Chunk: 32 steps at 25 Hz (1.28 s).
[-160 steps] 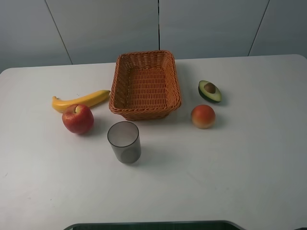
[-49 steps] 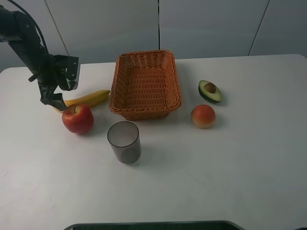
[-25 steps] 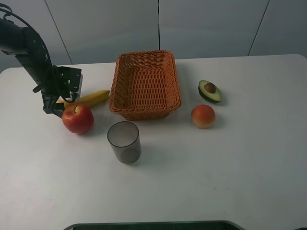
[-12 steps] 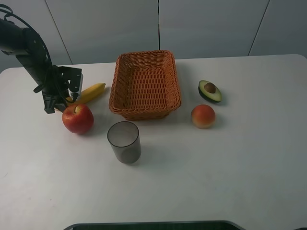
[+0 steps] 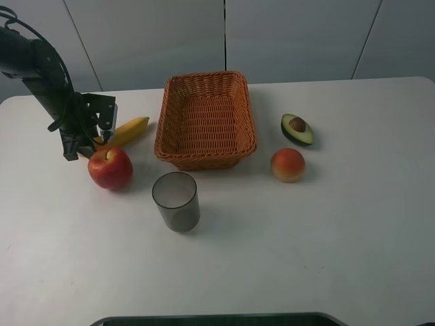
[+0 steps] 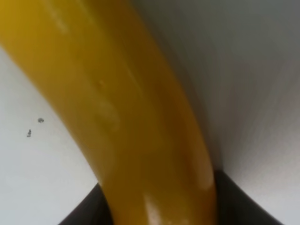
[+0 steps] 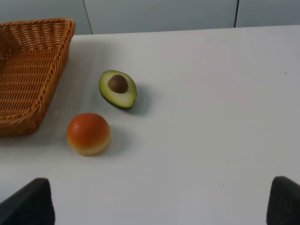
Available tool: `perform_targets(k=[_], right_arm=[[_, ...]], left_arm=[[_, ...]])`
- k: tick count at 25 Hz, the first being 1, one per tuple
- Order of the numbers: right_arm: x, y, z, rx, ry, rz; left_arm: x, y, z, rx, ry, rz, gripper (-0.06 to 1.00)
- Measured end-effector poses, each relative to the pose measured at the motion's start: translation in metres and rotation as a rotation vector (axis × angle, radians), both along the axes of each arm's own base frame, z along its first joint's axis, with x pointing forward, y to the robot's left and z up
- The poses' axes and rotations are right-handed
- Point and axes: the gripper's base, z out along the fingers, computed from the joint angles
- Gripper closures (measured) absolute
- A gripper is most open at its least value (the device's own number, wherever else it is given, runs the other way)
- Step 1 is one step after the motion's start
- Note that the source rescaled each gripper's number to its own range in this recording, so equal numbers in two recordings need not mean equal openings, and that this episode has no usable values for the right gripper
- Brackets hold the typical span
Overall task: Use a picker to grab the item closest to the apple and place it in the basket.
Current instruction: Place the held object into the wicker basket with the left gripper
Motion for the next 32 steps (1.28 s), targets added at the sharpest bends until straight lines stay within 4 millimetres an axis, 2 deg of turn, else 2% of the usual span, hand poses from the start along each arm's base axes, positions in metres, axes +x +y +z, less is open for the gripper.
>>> perform_targets(k=[13,21,32], right_arm=[[0.000,0.000,0.000,0.000,0.000,0.000],[0.000,0.000,0.000,0.000,0.000,0.000],[0.000,0.000,0.000,0.000,0.000,0.000]], left_arm=[[0.000,0.000,0.000,0.000,-0.001,-0.001,0.94],[0.001,0.000,0.006,-0.016,-0.023,0.085,0.94],[-0.001,-0.012,0.083,-0.241,-0.173,0.368,0.94]])
